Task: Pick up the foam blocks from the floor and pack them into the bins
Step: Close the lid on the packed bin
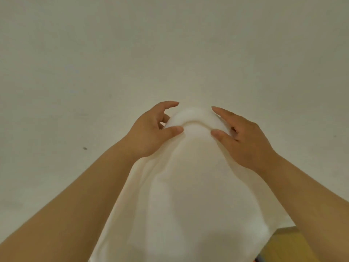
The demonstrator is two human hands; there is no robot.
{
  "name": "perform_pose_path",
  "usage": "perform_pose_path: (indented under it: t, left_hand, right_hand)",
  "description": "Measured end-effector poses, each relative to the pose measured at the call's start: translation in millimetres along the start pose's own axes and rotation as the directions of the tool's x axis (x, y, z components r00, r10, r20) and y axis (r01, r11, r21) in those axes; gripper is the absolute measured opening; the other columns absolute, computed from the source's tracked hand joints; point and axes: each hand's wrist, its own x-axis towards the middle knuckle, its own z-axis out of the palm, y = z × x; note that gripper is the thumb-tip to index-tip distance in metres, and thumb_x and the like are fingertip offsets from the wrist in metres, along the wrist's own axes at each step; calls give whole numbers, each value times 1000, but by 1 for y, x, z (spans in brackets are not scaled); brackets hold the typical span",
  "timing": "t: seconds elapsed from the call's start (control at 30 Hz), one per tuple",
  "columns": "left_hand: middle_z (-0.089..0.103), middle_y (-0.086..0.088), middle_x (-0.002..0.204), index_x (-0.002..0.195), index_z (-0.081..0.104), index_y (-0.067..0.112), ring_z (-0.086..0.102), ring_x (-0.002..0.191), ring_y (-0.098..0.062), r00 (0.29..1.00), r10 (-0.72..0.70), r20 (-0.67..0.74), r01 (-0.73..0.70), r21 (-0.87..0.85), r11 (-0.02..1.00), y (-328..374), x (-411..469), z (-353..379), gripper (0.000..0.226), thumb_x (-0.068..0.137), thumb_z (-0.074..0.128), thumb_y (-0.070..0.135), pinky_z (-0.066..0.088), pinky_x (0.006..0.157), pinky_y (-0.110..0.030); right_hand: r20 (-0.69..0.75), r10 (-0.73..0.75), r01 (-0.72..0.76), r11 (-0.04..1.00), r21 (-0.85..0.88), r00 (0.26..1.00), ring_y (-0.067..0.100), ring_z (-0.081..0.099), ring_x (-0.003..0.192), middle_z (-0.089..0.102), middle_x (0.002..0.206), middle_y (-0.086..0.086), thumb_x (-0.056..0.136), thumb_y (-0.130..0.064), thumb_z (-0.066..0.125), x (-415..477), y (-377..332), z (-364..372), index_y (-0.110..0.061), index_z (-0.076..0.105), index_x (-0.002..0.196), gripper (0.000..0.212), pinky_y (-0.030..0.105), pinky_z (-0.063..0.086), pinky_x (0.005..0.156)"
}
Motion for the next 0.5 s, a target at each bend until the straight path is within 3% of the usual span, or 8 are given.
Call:
perform_pose_path:
  t: [0.07,0.17,0.3,0.37,0.5]
  left_hand:
    - [64,16,109,141,43,56,66,84,-4,998,-69,9,68,114,991,-12,-2,22,60,90,72,47,54,78,-25]
    - [61,26,124,142,39,59,63,104,-3,987,-161,-11,159,248,956,-40,-15,53,49,97,57,56,51,92,-31]
    - [58,24,134,148,32,57,58,116,-9,987,-162,-18,157,369,916,-60,-23,88,52,100,51,55,50,99,-37]
    - [57,21,137,151,30,56,56,119,-9,989,-147,-11,138,421,896,-66,-17,103,54,100,49,57,49,98,-36]
    - [57,17,139,153,29,53,56,121,-11,996,-88,19,65,519,852,-79,20,122,57,99,45,61,48,96,-34]
  right_hand:
    - [-77,44,-45,999,-13,996,-4,49,116,47,141,-30,100,-45,59,-6,25,-20,-47,39,152,56,18,36,99]
    - [-105,203,-189,973,134,974,5,52,127,52,144,-20,99,-44,60,-16,67,-32,-46,38,153,58,12,34,95]
    - [40,272,-273,962,30,962,19,41,141,40,156,-5,98,-51,56,-27,111,-11,-42,20,159,72,31,35,110]
    - [41,254,-251,966,-67,966,22,32,143,31,157,-3,94,-58,57,-27,121,-3,-41,10,160,83,40,32,115]
    - [-4,65,-63,966,-250,998,30,31,142,30,158,6,92,-58,57,-4,145,13,-41,19,160,79,48,34,115]
